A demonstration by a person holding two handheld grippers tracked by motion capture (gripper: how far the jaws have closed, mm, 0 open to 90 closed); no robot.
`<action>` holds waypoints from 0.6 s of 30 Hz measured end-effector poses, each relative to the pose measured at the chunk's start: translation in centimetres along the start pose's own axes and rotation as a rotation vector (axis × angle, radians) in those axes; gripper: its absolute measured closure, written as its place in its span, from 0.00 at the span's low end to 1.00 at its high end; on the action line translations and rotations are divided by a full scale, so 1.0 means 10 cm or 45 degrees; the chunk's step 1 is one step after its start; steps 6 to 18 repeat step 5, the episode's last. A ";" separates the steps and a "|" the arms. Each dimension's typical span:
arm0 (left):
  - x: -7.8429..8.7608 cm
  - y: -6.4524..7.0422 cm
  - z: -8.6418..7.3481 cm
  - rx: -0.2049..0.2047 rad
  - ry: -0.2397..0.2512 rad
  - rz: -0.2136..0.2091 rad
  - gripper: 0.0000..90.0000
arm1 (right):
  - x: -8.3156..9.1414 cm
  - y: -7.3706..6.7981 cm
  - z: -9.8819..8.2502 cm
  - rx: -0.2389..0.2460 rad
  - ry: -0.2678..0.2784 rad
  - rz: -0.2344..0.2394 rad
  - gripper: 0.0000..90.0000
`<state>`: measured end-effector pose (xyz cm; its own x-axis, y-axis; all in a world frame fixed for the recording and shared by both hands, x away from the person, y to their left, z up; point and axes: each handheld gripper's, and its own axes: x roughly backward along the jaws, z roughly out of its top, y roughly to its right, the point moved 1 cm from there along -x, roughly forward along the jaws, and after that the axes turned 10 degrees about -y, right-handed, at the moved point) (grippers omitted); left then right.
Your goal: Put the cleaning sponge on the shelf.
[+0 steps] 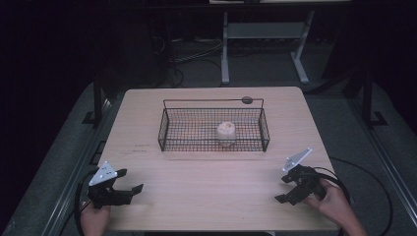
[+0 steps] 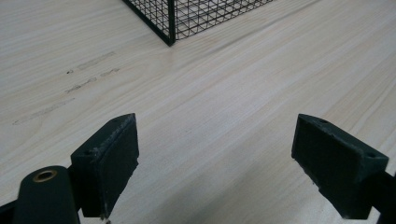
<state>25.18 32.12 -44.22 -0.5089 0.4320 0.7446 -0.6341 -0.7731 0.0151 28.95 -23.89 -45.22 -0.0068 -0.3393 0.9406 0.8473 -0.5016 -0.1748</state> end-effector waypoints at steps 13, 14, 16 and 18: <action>0.00 0.01 0.00 0.001 0.002 0.002 0.15 | 0.00 -0.02 -0.01 0.001 0.005 0.001 0.21; 0.00 0.01 0.00 0.001 0.002 0.002 0.15 | 0.00 -0.02 -0.01 0.001 0.005 0.001 0.21; 0.00 0.01 0.00 0.001 0.002 0.002 0.15 | 0.00 -0.02 -0.01 0.001 0.005 0.001 0.21; 0.00 0.01 0.00 0.001 0.002 0.002 0.15 | 0.00 -0.02 -0.01 0.001 0.005 0.001 0.21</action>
